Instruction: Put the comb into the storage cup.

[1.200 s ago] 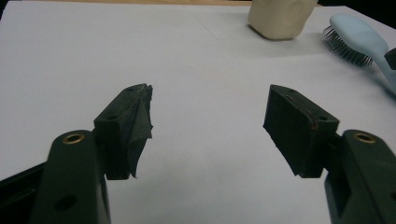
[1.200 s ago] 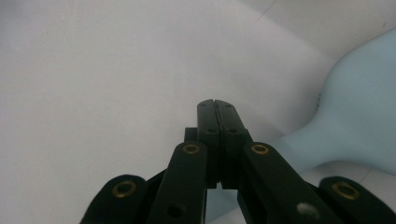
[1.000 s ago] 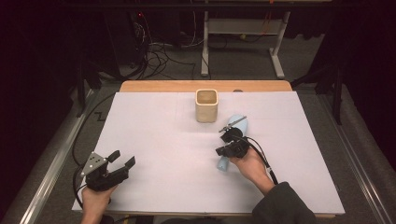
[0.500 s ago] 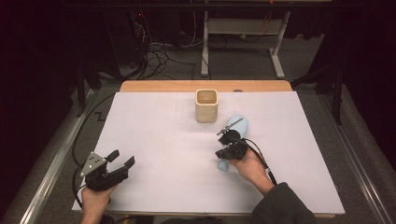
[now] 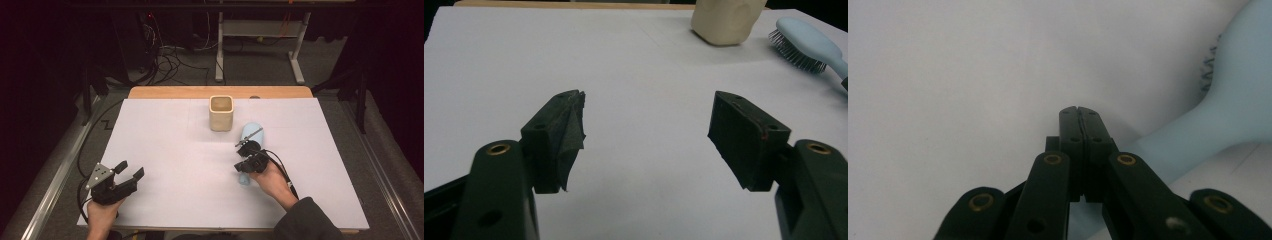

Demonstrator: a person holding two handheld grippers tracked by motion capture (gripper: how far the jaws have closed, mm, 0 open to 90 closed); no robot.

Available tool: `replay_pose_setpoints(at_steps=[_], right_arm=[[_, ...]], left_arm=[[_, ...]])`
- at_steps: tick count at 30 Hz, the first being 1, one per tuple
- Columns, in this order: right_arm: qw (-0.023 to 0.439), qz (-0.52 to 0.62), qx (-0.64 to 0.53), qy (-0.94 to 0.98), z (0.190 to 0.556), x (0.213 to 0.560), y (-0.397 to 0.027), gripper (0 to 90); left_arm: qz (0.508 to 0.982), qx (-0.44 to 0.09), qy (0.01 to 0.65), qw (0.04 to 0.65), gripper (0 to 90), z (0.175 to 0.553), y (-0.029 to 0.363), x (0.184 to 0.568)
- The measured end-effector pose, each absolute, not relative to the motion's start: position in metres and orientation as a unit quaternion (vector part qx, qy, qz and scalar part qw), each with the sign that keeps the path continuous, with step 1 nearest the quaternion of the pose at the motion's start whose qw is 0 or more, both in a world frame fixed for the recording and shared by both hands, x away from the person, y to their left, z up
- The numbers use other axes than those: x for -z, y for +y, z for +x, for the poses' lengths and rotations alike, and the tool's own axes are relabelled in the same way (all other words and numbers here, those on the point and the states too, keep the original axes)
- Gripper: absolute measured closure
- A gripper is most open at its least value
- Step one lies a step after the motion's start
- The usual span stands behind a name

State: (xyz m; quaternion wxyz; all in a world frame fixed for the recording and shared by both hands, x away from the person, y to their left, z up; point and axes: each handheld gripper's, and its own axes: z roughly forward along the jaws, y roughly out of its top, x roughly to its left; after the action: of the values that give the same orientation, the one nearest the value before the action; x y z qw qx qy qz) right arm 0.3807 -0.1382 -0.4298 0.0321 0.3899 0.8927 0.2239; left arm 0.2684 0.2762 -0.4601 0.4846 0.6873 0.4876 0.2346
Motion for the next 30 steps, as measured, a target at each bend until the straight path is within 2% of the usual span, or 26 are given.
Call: replay_pose_setpoints(at_steps=[18,30], right_arm=[[0.039,0.413,-0.214,0.884,0.379,0.428,-0.174,90.0],[0.066,0.419,-0.207,0.882,0.380,0.426,-0.186,90.0]], left_arm=[[0.694,-0.235,0.480,0.483,31.1,0.269,0.274,0.460],[0.691,-0.236,0.482,0.484,31.5,0.268,0.275,0.460]])
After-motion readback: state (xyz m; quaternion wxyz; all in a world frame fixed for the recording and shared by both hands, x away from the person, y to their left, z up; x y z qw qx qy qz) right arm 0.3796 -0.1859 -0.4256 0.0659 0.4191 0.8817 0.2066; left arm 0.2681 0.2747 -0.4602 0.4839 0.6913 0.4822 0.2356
